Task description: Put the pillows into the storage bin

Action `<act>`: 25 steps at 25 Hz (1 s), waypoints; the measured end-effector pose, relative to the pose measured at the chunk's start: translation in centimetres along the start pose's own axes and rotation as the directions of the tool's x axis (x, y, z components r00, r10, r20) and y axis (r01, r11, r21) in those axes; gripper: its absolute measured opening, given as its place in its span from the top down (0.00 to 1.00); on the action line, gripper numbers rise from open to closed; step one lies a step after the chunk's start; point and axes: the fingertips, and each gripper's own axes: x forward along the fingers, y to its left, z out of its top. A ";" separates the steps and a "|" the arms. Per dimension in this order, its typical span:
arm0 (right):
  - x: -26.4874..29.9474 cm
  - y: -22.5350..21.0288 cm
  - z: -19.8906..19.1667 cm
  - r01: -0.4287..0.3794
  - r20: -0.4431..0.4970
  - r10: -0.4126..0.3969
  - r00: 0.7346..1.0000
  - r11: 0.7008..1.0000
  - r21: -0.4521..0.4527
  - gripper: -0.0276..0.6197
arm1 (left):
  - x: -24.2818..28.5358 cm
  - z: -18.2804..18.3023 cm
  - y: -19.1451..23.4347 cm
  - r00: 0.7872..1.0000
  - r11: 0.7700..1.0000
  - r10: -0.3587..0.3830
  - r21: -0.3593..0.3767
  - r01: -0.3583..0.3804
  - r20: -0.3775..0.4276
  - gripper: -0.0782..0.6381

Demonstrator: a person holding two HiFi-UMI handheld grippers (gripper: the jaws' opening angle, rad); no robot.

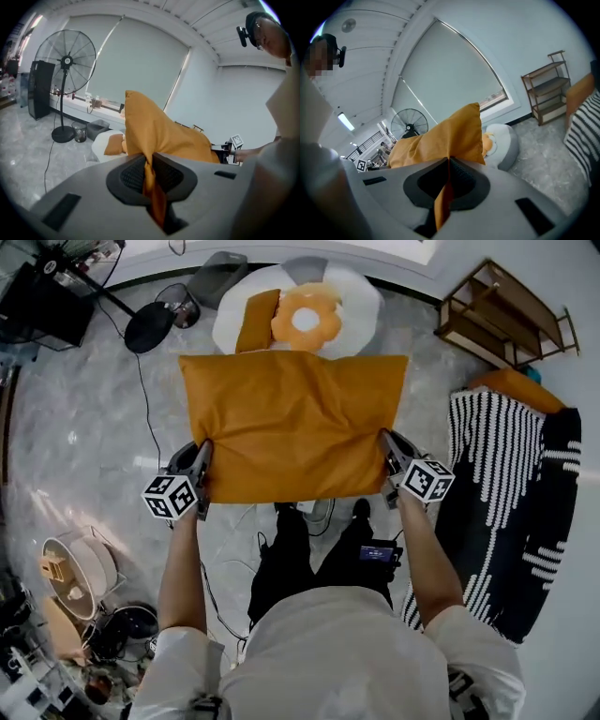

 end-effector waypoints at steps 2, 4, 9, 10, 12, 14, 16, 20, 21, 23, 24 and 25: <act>1.6 -1.2 -2.6 0.036 -0.030 -0.035 0.999 0.999 0.027 0.91 | 2.2 -2.1 2.5 0.998 1.000 -0.019 -0.023 0.018 -0.057 0.83; 3.1 -2.5 -5.2 0.059 -0.052 -0.057 0.997 0.997 0.048 0.91 | 4.3 -4.5 4.8 0.993 0.999 -0.034 -0.045 0.029 -0.115 0.83; 7.2 -5.9 -11.3 0.106 -0.105 -0.097 0.990 0.991 0.085 0.91 | 8.3 -11.0 10.1 0.974 0.995 -0.031 -0.095 0.010 -0.226 0.83; 7.9 -6.7 -12.5 0.119 -0.114 -0.107 0.988 0.988 0.099 0.91 | 8.9 -12.3 10.9 0.969 0.994 -0.031 -0.106 0.005 -0.244 0.83; 9.1 -8.1 -14.9 0.137 -0.133 -0.120 0.984 0.983 0.125 0.91 | 10.2 -14.6 12.4 0.960 0.992 -0.034 -0.130 -0.003 -0.278 0.83; 10.3 -9.4 -16.7 0.147 -0.157 -0.125 0.980 0.980 0.136 0.91 | 11.4 -16.6 13.6 0.952 0.988 -0.040 -0.153 -0.007 -0.304 0.83; 11.8 -10.6 -17.9 0.149 -0.176 -0.123 0.977 0.979 0.140 0.91 | 12.7 -18.1 15.0 0.946 0.986 -0.043 -0.169 -0.012 -0.320 0.83; 15.7 -12.6 -19.4 0.141 -0.196 -0.112 0.974 0.980 0.140 0.91 | 15.3 -20.1 18.4 0.940 0.982 -0.027 -0.187 -0.039 -0.339 0.83; 16.8 -12.9 -19.6 0.140 -0.200 -0.111 0.974 0.980 0.140 0.91 | 15.8 -20.6 19.3 0.938 0.980 -0.024 -0.194 -0.047 -0.346 0.83; 19.2 -13.4 -20.0 0.137 -0.212 -0.108 0.971 0.982 0.126 0.91 | 16.8 -21.4 21.0 0.931 0.976 -0.019 -0.210 -0.062 -0.364 0.83; 20.4 -13.6 -20.2 0.134 -0.223 -0.107 0.969 0.985 0.111 0.91 | 17.2 -21.7 21.8 0.929 0.974 -0.014 -0.214 -0.070 -0.371 0.83; 21.6 -13.8 -20.4 0.131 -0.234 -0.105 0.967 0.987 0.096 0.91 | 17.7 -21.9 22.6 0.927 0.974 -0.009 -0.212 -0.076 -0.374 0.83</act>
